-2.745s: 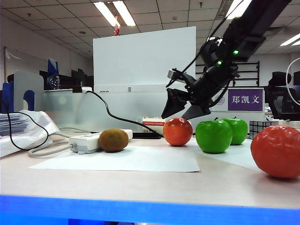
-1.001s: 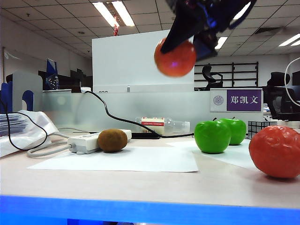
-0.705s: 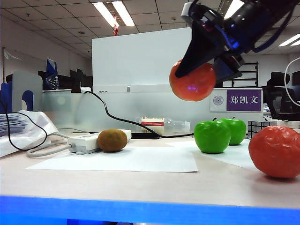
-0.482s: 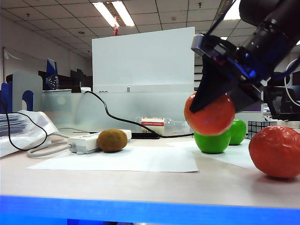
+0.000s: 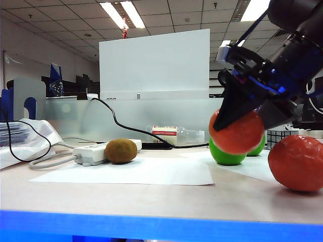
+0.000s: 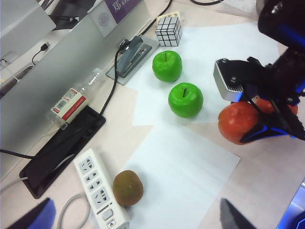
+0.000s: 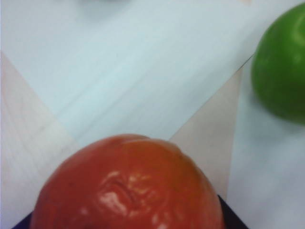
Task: Put the same fruits together.
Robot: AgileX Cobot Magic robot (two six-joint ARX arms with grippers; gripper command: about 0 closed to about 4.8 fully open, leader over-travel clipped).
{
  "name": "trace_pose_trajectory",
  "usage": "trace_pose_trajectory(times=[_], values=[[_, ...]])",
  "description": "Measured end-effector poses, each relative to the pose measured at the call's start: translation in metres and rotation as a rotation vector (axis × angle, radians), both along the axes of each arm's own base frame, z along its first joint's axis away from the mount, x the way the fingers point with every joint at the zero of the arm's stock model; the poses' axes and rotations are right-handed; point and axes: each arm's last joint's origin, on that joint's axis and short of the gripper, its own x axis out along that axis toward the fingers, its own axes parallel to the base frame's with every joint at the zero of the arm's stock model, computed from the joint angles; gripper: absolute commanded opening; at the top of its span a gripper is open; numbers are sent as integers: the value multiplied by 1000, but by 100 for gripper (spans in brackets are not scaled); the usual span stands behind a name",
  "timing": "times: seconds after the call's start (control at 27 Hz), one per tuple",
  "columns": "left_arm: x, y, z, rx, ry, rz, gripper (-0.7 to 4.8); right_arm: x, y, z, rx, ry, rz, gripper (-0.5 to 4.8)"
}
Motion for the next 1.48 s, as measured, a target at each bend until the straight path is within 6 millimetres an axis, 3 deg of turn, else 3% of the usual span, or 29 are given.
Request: trace_pose_trajectory(times=[0.37, 0.56, 0.85, 0.93, 1.08, 1.11, 1.15, 1.19, 1.22, 1.48], values=[[0, 0, 0, 0, 2, 1, 479, -9, -3, -18, 17, 71, 5, 0], [0, 0, 0, -1, 2, 1, 479, -8, -1, -15, 43, 47, 17, 144], [0, 0, -1, 4, 10, 1, 479, -7, -1, -15, 52, 34, 21, 158], [-1, 0, -1, 4, 10, 1, 479, -7, -1, -14, 53, 34, 21, 219], [0, 0, -1, 5, 11, 1, 479, -7, -1, -15, 52, 36, 21, 279], [0, 0, -1, 5, 11, 1, 479, -7, -1, -15, 51, 37, 21, 313], [0, 0, -1, 5, 12, 2, 479, -7, -1, -15, 51, 38, 21, 396], [0, 0, -1, 5, 11, 1, 479, -7, -1, -15, 51, 39, 21, 446], [0, 0, -1, 5, 11, 1, 479, -7, -1, -15, 50, 39, 20, 476], [0, 0, -1, 5, 12, 1, 479, -7, -1, -15, 36, 39, -7, 479]])
